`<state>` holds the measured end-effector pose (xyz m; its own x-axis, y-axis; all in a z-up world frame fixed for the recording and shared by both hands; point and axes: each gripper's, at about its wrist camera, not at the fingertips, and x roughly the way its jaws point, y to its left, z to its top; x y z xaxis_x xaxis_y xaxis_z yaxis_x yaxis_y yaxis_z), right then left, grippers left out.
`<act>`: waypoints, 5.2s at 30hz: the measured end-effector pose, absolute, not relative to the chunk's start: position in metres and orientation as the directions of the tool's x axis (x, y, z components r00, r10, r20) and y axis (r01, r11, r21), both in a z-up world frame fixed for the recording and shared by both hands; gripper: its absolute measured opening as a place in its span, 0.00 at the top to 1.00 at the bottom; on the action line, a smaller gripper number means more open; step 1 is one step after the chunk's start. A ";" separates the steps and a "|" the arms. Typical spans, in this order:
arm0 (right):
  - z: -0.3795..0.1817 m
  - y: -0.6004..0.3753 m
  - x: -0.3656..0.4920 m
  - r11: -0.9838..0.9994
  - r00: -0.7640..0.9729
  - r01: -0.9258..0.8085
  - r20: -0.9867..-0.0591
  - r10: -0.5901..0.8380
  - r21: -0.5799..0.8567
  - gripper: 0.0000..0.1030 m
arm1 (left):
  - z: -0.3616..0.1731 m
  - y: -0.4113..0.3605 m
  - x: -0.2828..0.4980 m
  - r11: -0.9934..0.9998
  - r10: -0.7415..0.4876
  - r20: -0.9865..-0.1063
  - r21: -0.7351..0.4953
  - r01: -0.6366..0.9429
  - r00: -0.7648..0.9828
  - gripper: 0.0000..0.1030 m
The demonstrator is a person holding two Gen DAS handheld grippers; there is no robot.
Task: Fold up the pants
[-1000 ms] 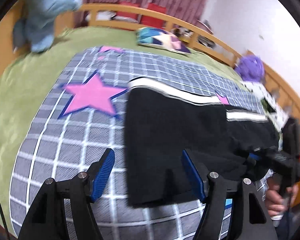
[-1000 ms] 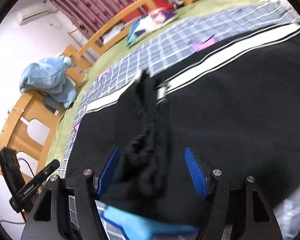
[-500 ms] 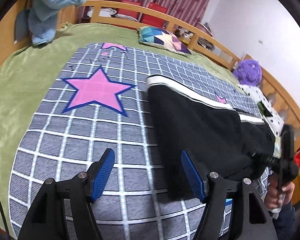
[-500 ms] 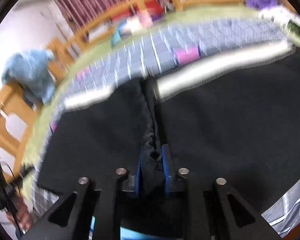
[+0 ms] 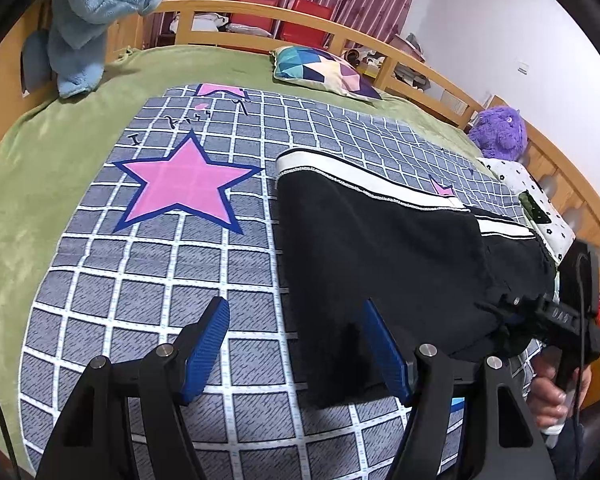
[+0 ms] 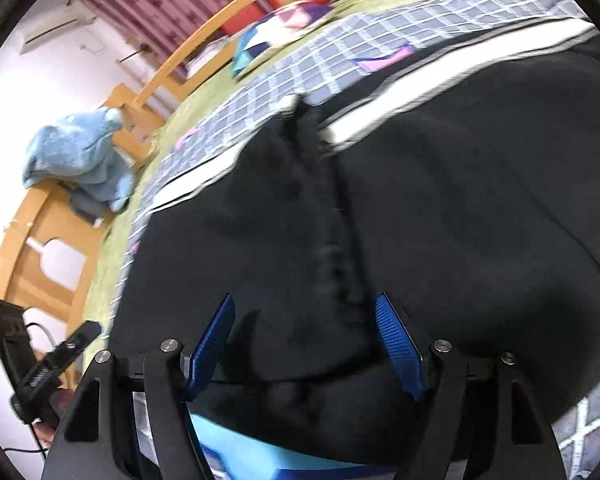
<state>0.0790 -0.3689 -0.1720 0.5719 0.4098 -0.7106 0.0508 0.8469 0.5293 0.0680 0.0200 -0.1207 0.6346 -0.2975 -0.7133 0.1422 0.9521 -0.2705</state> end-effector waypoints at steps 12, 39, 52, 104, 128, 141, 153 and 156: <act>-0.141 -0.344 0.073 0.824 0.611 -0.030 -0.642 0.463 0.566 0.82 | -0.131 0.034 0.070 0.943 -0.312 -0.726 -0.317 0.105 0.613 0.35; -0.115 -0.412 0.058 0.836 0.724 0.032 -0.590 0.358 0.547 0.85 | -0.131 0.046 0.067 0.930 -0.330 -0.719 -0.357 0.083 0.612 0.35; -0.157 -0.424 0.028 0.796 0.626 0.078 -0.651 0.430 0.601 0.49 | -0.124 0.015 0.063 0.941 -0.331 -0.719 -0.304 0.151 0.611 0.35; -0.167 -0.450 0.008 0.849 0.706 0.188 -0.669 0.232 0.493 0.88 | -0.158 -0.031 0.046 0.941 -0.335 -0.671 -0.198 0.276 0.662 0.88; -0.158 -0.445 0.043 0.919 0.648 0.137 -0.735 0.199 0.370 0.70 | -0.129 -0.053 0.079 0.931 -0.354 -0.692 -0.195 0.310 0.629 0.38; -0.128 -0.510 -0.003 0.925 0.746 0.244 -0.666 0.013 0.290 0.40 | -0.135 -0.040 0.131 0.918 -0.398 -0.720 -0.313 0.245 0.568 0.38; -0.179 -0.655 0.014 0.719 0.706 0.531 -0.703 -0.083 0.449 0.37 | -0.176 -0.043 0.209 0.852 -0.524 -0.748 -0.472 0.228 0.407 0.40; -0.176 -0.663 0.033 0.729 0.720 0.517 -0.688 -0.087 0.449 0.37 | -0.181 -0.051 0.216 0.849 -0.529 -0.749 -0.469 0.243 0.400 0.40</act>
<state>0.0332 -0.6632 -0.1763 0.7202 -0.0867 -0.6883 0.5171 0.7286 0.4492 0.2160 -0.0508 -0.1812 0.4000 -0.5285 -0.7488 0.2434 0.8489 -0.4692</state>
